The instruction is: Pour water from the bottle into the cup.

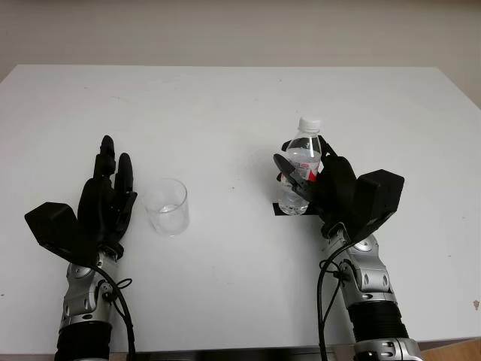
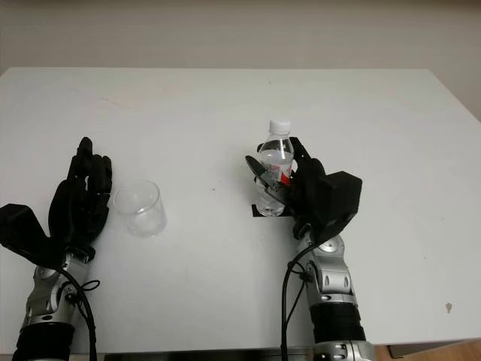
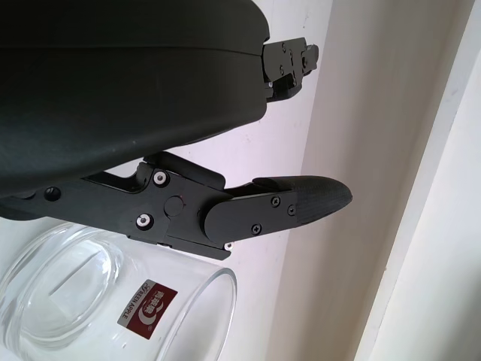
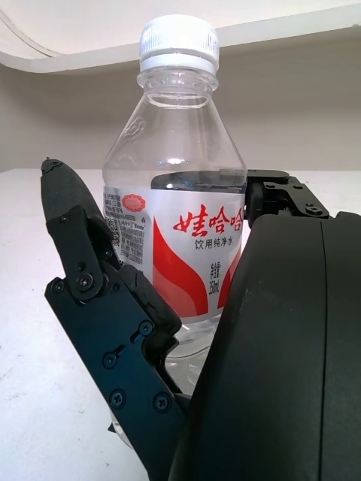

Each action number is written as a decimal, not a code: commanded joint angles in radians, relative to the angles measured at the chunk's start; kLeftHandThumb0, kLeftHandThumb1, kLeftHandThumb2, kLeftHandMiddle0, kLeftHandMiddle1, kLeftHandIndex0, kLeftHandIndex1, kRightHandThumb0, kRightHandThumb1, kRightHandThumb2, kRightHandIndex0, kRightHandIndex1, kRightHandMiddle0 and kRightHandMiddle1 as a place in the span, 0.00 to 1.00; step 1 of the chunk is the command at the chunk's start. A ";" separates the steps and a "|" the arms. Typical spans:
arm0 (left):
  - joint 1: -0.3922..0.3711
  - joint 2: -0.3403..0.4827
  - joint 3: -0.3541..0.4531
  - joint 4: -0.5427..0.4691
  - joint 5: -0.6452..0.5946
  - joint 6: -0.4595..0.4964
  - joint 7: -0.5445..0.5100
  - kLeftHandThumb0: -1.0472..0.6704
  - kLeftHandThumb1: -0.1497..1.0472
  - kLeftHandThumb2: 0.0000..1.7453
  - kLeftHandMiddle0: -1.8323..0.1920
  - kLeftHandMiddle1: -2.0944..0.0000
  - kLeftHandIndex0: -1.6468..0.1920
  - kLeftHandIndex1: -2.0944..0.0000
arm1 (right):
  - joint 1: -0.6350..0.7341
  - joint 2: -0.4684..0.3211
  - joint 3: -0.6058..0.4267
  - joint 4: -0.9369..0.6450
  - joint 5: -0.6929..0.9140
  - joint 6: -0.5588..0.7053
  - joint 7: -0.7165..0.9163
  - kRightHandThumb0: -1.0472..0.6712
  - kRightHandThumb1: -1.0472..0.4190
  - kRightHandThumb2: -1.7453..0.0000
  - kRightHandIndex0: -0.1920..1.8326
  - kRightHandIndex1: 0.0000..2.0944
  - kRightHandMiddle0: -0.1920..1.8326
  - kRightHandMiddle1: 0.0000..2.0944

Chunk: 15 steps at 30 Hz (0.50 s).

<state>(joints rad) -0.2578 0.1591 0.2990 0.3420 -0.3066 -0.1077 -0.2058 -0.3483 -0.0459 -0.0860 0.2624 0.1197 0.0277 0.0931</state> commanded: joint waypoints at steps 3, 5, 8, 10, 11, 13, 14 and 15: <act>0.019 0.005 0.004 0.003 0.002 0.007 0.004 0.25 1.00 0.29 0.96 0.97 0.97 0.98 | -0.007 -0.012 0.000 0.015 0.000 -0.022 0.022 0.39 0.00 0.77 0.86 1.00 0.62 1.00; 0.020 0.005 0.005 0.003 -0.001 0.009 0.003 0.25 1.00 0.29 0.96 0.97 0.97 0.97 | -0.006 -0.014 -0.001 0.022 -0.002 -0.029 0.032 0.38 0.00 0.77 0.84 1.00 0.60 1.00; 0.021 0.005 0.007 0.002 -0.001 0.010 0.005 0.24 1.00 0.29 0.96 0.97 0.97 0.97 | -0.005 -0.018 -0.001 0.032 -0.003 -0.040 0.045 0.38 0.00 0.78 0.83 1.00 0.57 1.00; 0.021 0.006 0.006 0.004 0.002 0.008 0.004 0.24 1.00 0.29 0.96 0.97 0.97 0.97 | -0.004 -0.023 -0.001 0.036 0.002 -0.040 0.061 0.37 0.00 0.78 0.82 1.00 0.56 1.00; 0.021 0.007 0.006 0.004 0.003 0.007 0.003 0.24 1.00 0.29 0.96 0.97 0.97 0.97 | -0.003 -0.024 -0.001 0.037 0.003 -0.040 0.066 0.37 0.00 0.79 0.81 1.00 0.56 1.00; 0.020 0.008 0.004 0.003 0.006 0.009 0.004 0.25 1.00 0.29 0.96 0.97 0.97 0.97 | -0.001 -0.027 0.001 0.037 -0.002 -0.041 0.071 0.36 0.00 0.79 0.80 1.00 0.56 1.00; 0.019 0.009 0.004 0.004 0.006 0.009 0.003 0.25 1.00 0.30 0.96 0.97 0.97 0.97 | 0.001 -0.030 0.001 0.037 -0.002 -0.041 0.078 0.36 0.00 0.80 0.79 1.00 0.55 1.00; 0.019 0.008 0.005 0.003 0.004 0.010 0.003 0.24 1.00 0.30 0.96 0.97 0.97 0.97 | 0.003 -0.032 0.001 0.039 -0.001 -0.050 0.086 0.36 0.00 0.82 0.76 1.00 0.54 1.00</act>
<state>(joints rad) -0.2566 0.1595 0.3014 0.3405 -0.3044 -0.1055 -0.2043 -0.3479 -0.0666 -0.0863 0.2989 0.1175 -0.0020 0.1711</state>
